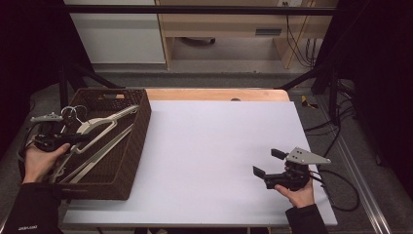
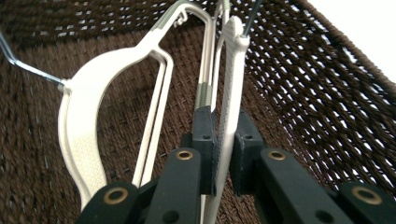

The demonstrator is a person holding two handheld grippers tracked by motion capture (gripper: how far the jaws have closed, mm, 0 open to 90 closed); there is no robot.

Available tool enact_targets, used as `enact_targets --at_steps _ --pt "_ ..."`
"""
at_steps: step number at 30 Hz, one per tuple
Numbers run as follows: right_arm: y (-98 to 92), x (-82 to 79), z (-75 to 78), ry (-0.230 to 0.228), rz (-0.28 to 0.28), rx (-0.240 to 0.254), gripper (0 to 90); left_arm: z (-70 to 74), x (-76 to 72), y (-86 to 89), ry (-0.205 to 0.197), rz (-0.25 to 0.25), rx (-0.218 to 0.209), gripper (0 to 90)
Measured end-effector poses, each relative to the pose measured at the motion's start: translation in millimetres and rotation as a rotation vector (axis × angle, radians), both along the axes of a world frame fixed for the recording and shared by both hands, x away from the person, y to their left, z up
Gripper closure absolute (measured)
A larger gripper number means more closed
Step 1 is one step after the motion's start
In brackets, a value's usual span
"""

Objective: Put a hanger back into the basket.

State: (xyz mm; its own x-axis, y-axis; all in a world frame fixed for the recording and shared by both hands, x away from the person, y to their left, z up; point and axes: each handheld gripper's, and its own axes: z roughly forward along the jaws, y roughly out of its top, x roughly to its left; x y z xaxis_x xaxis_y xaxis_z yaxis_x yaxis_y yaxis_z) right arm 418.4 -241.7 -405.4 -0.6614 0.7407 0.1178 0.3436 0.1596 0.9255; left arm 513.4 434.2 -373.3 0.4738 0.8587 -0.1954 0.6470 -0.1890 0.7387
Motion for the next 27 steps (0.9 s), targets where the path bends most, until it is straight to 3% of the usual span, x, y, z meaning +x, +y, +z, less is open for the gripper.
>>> enact_targets --at_steps 2,4,5,8,13,15,17,19,24,27 --pt "-0.1 0.1 0.0 -0.001 0.000 0.000 5.8 1.4 0.5 -1.2 0.007 0.022 0.016 81.4" --pt "0.1 0.0 0.1 0.001 -0.002 0.000 5.8 3.1 0.3 -1.1 0.012 0.067 0.058 79.8" --pt "0.2 -0.3 0.3 0.002 0.000 0.002 5.7 3.1 -0.2 0.5 0.009 0.102 0.083 77.8" --pt "0.5 -0.7 1.1 -0.004 0.000 0.003 5.7 2.8 -3.1 6.9 -0.010 0.179 0.102 66.1" --pt "0.1 -0.7 1.7 -0.006 -0.002 0.002 5.6 4.5 -15.3 15.9 -0.051 0.215 0.100 56.8" --pt "0.3 -0.5 1.5 -0.006 -0.002 0.002 5.6 9.6 -23.5 16.8 -0.090 0.225 0.105 54.1" --pt "0.5 -0.4 1.3 -0.007 0.001 0.001 5.5 13.2 -29.5 15.4 -0.112 0.221 0.078 52.9" --pt "0.4 -0.3 1.3 -0.007 0.000 0.002 5.5 18.8 -38.1 10.7 -0.158 0.211 0.066 52.3" --pt "-1.2 -0.8 2.5 -0.018 0.000 0.010 5.0 30.1 -58.2 -11.5 -0.263 0.130 0.000 41.9" --pt "-1.7 -1.4 3.3 -0.017 -0.009 0.017 4.2 32.2 -69.9 -35.0 -0.317 0.065 -0.031 34.2"
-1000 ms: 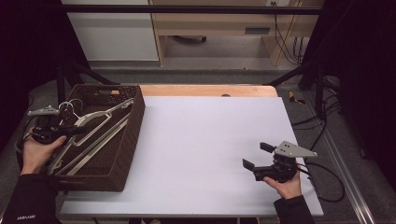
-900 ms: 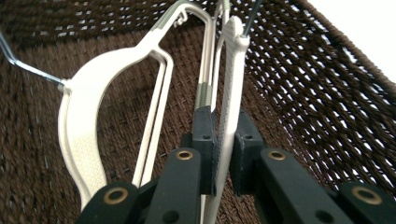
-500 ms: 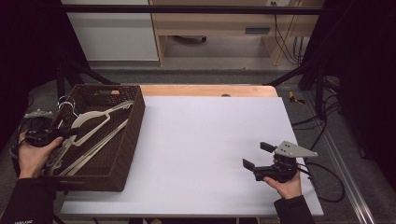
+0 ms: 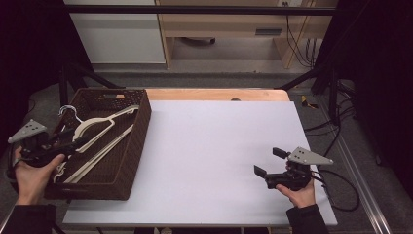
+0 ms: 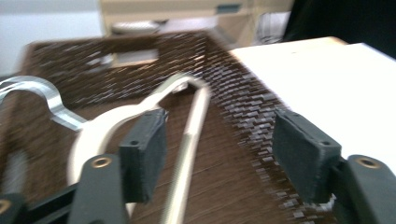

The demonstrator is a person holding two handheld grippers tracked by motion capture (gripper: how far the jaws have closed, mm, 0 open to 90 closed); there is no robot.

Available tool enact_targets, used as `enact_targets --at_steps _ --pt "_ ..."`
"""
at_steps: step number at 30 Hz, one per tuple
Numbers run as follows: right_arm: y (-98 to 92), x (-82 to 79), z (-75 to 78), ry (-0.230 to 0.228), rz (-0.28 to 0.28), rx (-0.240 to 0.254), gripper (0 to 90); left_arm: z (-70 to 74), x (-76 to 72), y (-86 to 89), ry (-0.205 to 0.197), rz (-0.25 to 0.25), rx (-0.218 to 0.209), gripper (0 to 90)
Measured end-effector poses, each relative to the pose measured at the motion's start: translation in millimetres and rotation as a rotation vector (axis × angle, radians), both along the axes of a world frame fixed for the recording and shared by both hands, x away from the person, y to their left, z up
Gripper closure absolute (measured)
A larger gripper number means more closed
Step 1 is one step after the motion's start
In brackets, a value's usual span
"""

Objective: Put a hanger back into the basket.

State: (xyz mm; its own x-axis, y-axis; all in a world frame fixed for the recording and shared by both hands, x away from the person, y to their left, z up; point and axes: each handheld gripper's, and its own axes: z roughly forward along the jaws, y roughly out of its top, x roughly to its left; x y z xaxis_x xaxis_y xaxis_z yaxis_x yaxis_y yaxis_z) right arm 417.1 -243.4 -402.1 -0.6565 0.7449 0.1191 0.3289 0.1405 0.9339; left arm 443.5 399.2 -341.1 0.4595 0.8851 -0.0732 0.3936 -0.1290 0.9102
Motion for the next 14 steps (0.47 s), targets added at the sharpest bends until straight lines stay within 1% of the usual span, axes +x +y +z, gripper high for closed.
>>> enact_targets --at_steps 2,4,6,7,8,9,11,13,14 --pt "-0.9 -0.1 0.4 -0.006 0.004 0.001 3.7 -1.0 -4.7 -13.2 -0.022 -0.031 -0.011 27.2" --pt "-1.3 -0.8 1.1 -0.008 -0.002 0.008 3.7 -2.7 -9.3 -28.2 -0.035 -0.073 -0.022 23.6" --pt "-2.8 -1.0 2.0 -0.014 0.001 0.007 3.5 -5.2 -12.9 -42.7 -0.037 -0.114 -0.026 18.2" --pt "-2.9 -1.4 2.4 -0.013 -0.003 0.014 3.4 -6.7 -15.0 -49.7 -0.043 -0.131 -0.034 15.7" --pt "-3.7 -1.4 2.5 -0.017 -0.002 0.015 3.3 -8.0 -17.0 -55.7 -0.044 -0.147 -0.037 13.8" --pt "-4.2 -1.6 2.8 -0.017 -0.005 0.017 2.9 -9.3 -18.5 -60.1 -0.042 -0.155 -0.047 12.3" --pt "-5.0 -2.2 3.0 -0.017 -0.012 0.020 2.5 -13.9 -21.6 -72.6 -0.031 -0.188 -0.069 10.2" --pt "-6.2 -2.3 3.4 -0.014 -0.016 0.015 2.3 -18.6 -23.9 -81.4 -0.028 -0.205 -0.063 8.9" --pt "-6.7 -2.0 3.2 -0.019 -0.015 0.016 2.3 -20.5 -24.3 -84.9 -0.021 -0.214 -0.053 8.8"
